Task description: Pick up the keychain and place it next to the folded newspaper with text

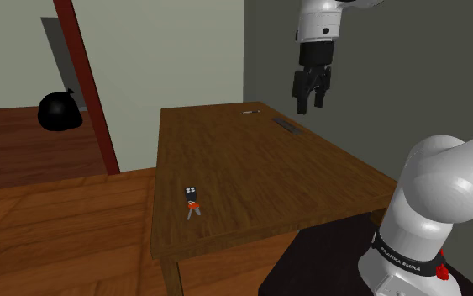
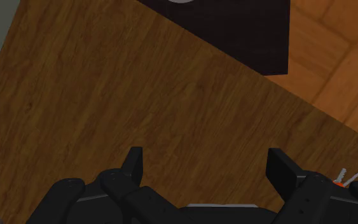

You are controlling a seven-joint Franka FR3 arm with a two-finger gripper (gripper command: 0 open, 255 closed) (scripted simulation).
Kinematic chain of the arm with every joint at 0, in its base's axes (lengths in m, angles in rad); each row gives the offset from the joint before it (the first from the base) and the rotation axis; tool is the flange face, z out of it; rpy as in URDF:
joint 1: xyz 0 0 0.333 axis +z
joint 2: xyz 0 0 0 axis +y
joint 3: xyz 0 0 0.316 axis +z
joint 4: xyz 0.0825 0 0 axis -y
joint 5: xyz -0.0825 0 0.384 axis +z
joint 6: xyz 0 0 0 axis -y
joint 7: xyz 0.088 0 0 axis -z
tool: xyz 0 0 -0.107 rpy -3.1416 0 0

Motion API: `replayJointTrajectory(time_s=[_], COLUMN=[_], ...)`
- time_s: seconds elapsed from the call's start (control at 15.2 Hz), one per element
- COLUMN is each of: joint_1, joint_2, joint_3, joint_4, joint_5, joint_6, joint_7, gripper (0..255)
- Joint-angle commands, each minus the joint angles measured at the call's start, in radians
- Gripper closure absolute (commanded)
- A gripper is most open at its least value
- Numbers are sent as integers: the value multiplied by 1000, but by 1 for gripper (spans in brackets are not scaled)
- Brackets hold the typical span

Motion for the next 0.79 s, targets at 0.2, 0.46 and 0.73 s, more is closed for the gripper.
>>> replayJointTrajectory(time_s=[0.2,0.46,0.73], joint_1=[12,26,35], joint_2=[34,105,203], joint_3=[61,144,226], joint_4=[-33,-56,-53], joint_5=[44,95,132], joint_6=[79,191,304], joint_7=[84,193,301], gripper=[0,0,0])
